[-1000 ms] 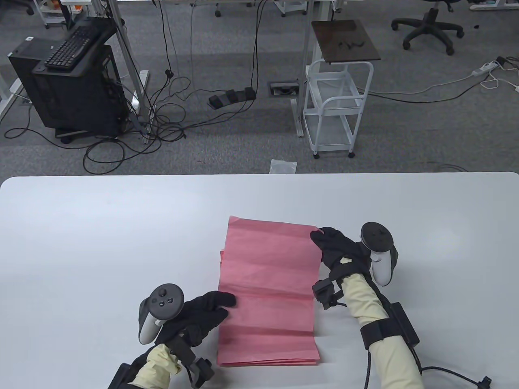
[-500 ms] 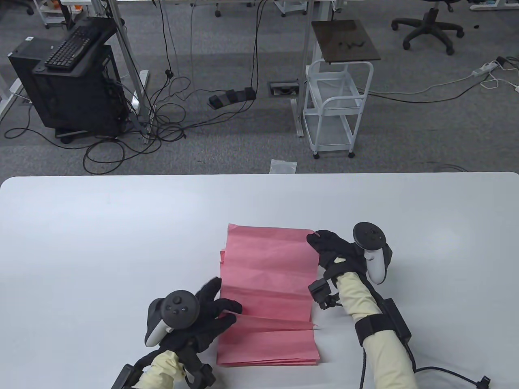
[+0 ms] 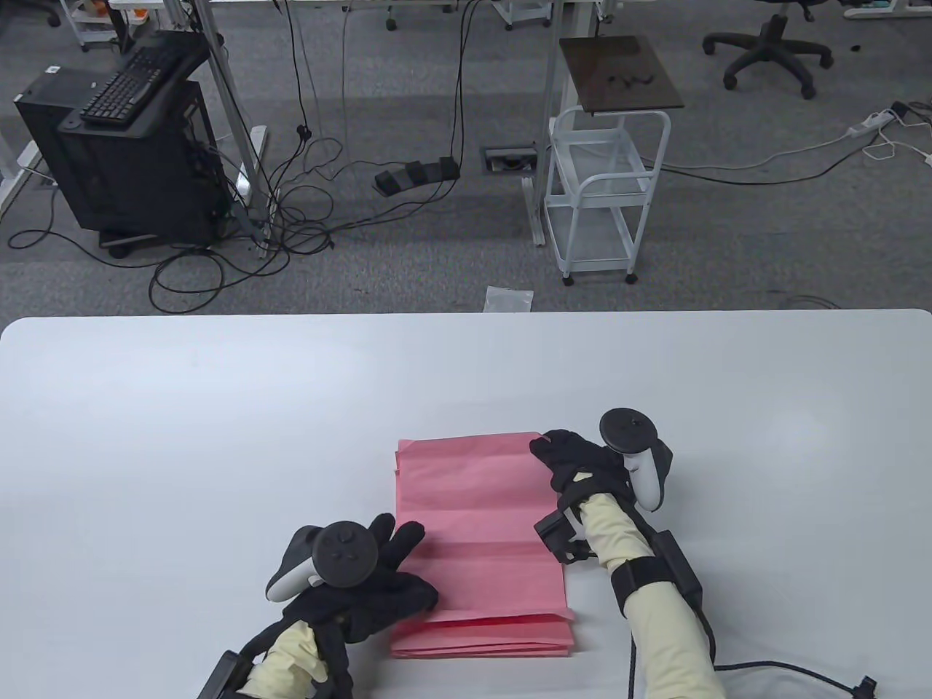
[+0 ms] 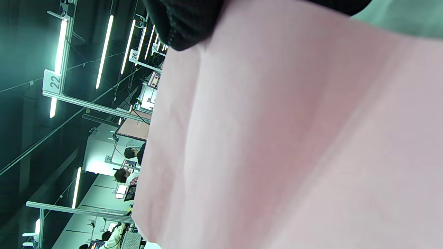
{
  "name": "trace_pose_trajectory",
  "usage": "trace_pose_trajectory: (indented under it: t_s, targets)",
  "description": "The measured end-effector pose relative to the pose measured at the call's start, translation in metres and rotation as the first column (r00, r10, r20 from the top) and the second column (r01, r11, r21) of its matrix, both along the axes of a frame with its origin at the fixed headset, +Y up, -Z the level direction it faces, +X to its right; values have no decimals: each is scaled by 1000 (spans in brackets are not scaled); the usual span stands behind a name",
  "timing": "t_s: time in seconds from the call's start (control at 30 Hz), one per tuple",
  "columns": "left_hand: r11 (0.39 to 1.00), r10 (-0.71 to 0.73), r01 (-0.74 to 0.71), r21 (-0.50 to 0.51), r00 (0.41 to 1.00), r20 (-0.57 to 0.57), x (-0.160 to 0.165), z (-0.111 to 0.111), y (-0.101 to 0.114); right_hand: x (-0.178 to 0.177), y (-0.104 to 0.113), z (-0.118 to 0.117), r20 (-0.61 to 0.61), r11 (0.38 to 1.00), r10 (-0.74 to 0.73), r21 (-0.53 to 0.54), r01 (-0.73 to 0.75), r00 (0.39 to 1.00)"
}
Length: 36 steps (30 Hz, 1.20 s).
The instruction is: Unfold complexly folded papers and stack
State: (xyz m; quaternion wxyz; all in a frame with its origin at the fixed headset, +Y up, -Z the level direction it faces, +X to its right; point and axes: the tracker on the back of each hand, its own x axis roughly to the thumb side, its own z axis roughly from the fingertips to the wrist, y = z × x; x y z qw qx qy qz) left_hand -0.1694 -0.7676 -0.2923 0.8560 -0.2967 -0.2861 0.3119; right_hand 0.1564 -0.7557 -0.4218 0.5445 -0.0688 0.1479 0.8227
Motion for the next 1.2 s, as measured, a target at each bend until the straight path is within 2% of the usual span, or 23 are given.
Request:
trace_pose_trajectory:
  t_s: [0.13,0.27,0.43,0.53,0.6,0.63,0.67,0.7,0.73,0.77,0.8,0.87,0.97,1.03,1.1,1.2]
  targets:
    - [995,-94,94,21,996,1,8,1,-4,-1,-3,0,-17,1000,-7,-5,7,1000]
    - [963,-262,259,77,964,37,18,4,-12,-3,-7,0,-18,1000,2,-15,-3,1000]
    - [926,-376,377,-19,925,52,20,3,-33,-2,-9,4,1,1000,18,-17,-18,1000]
    - [915,-401,403,-28,914,59,17,3,-39,-4,-1,11,-47,999,29,41,-27,998]
    - [911,-409,412,-35,910,71,17,3,-40,-10,11,26,-137,980,138,160,-116,981]
    - [908,-415,418,-34,907,75,17,3,-40,-17,15,37,-197,949,250,243,-200,948]
    - [904,-423,426,-32,903,81,18,3,-41,-26,17,52,-290,896,390,339,-287,874]
    - [900,-433,436,-25,898,83,18,4,-42,-36,16,67,-379,857,483,393,-335,790]
    - [894,-445,448,-14,891,84,18,4,-42,-49,10,87,-488,816,570,436,-381,661]
    - [890,-453,456,-11,887,85,19,4,-43,-58,5,100,-560,799,601,446,-403,571]
    - [886,-462,465,-8,883,86,19,5,-43,-70,-7,118,-657,783,615,440,-440,436]
    - [878,-478,479,5,875,81,20,5,-44,-87,-26,136,-735,764,604,425,-485,308]
    - [869,-494,495,5,866,74,19,6,-45,-89,-45,140,-764,739,592,388,-551,257]
    - [868,-496,497,2,866,70,19,6,-45,-73,-45,138,-753,764,571,341,-548,328]
    - [868,-495,496,1,866,64,19,6,-45,-44,-44,136,-754,730,580,314,-607,308]
    - [870,-492,493,0,869,64,19,6,-45,-3,-44,136,-730,750,546,207,-628,411]
